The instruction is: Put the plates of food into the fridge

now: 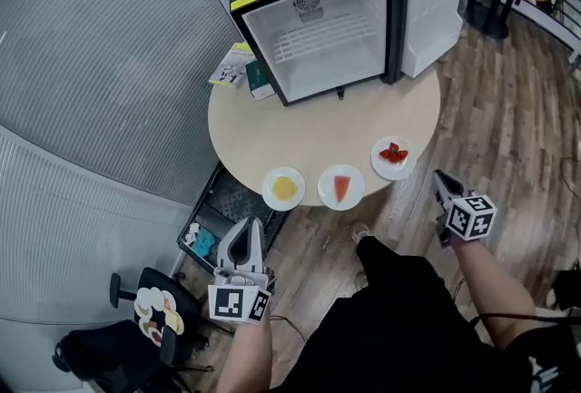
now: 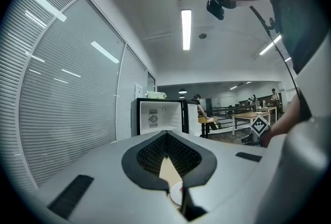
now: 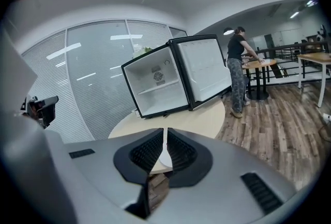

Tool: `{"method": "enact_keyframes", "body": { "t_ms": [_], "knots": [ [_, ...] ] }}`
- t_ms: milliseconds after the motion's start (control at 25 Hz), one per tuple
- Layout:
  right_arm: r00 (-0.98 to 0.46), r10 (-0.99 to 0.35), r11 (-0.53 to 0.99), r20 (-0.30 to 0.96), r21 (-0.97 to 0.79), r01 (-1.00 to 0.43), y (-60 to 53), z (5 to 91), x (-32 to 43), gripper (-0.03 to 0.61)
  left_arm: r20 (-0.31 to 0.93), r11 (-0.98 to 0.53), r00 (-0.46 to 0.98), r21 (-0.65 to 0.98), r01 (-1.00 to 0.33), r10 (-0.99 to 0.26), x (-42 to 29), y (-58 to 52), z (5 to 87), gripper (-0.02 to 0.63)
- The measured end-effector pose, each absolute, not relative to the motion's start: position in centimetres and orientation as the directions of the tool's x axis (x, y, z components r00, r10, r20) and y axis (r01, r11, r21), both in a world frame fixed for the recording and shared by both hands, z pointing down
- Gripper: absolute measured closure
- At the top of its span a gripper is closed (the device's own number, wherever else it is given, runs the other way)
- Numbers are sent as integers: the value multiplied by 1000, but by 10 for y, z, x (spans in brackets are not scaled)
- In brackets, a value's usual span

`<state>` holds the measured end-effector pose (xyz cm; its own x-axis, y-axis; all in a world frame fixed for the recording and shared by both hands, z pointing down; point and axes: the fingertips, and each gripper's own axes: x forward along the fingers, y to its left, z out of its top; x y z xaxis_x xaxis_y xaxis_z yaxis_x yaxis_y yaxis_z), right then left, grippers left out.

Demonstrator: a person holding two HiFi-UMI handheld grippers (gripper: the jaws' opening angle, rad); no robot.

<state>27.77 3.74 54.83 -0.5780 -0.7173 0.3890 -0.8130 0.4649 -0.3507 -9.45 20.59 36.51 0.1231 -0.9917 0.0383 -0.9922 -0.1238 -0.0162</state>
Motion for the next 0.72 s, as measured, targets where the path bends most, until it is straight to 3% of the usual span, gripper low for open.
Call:
{"method": "enact_keyframes", "body": {
  "t_ms": [240, 480, 720],
  "knots": [
    [-551, -725, 356, 414, -459, -814, 17, 592, 280, 570, 109, -132, 130, -11, -991, -986, -106, 183, 381, 609],
    [-560, -691, 266, 456, -560, -784, -5, 641, 276, 409, 142, -164, 159, -21, -986, -977, -113, 143, 384, 609],
    [-516, -702, 74, 490, -671, -738, -22, 688, 278, 397, 195, -177, 169, -24, -984, -966, -121, 110, 400, 609]
  ]
}}
